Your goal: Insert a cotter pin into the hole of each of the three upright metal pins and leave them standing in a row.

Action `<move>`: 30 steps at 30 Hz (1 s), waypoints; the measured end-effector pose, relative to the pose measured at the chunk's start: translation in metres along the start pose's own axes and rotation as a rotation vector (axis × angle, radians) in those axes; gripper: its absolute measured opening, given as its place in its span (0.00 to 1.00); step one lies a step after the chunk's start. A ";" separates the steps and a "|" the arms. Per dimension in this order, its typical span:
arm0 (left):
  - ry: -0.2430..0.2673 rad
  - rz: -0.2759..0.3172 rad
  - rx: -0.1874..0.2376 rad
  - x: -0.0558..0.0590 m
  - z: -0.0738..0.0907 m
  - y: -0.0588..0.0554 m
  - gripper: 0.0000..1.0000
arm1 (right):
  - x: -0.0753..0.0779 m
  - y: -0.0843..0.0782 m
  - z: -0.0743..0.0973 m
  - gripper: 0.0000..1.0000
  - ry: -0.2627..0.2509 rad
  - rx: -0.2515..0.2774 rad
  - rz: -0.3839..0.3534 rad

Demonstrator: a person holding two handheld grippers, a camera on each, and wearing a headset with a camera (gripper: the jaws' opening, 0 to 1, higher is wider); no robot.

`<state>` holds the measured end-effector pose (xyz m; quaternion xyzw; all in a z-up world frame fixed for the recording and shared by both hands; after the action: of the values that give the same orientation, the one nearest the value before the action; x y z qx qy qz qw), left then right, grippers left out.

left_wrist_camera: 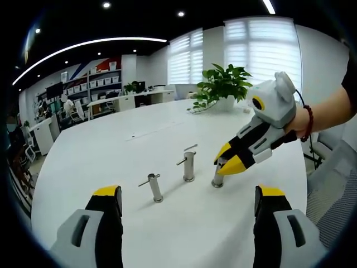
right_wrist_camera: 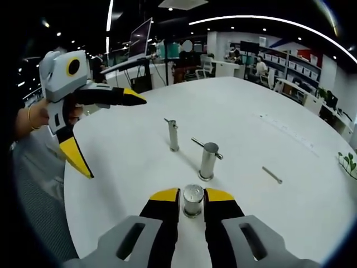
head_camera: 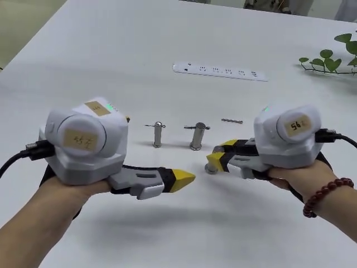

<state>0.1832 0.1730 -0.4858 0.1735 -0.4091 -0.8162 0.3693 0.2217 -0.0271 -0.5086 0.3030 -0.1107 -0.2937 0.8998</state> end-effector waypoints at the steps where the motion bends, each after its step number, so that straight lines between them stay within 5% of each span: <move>1: -0.001 0.000 0.000 0.000 0.000 0.000 0.98 | 0.001 0.000 0.001 0.13 0.001 0.001 0.002; 16: -0.008 -0.001 0.003 0.002 0.000 0.001 0.98 | 0.011 -0.001 0.018 0.22 0.042 -0.003 0.028; 30: -0.011 -0.001 0.014 0.002 0.001 0.002 0.98 | 0.040 0.008 0.036 0.20 0.013 -0.098 0.118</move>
<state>0.1824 0.1714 -0.4834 0.1719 -0.4165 -0.8146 0.3652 0.2443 -0.0632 -0.4737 0.2536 -0.1079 -0.2431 0.9300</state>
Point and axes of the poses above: the centre of the closed fingertips' face, and the gripper's own axes: z roughly backward along the fingers, x roughly to its right, y roughly out of its top, the point moved 9 cm from there along z, roughly backward along the fingers, and after that the axes turned 13 degrees about -x, right-handed, at the moved point
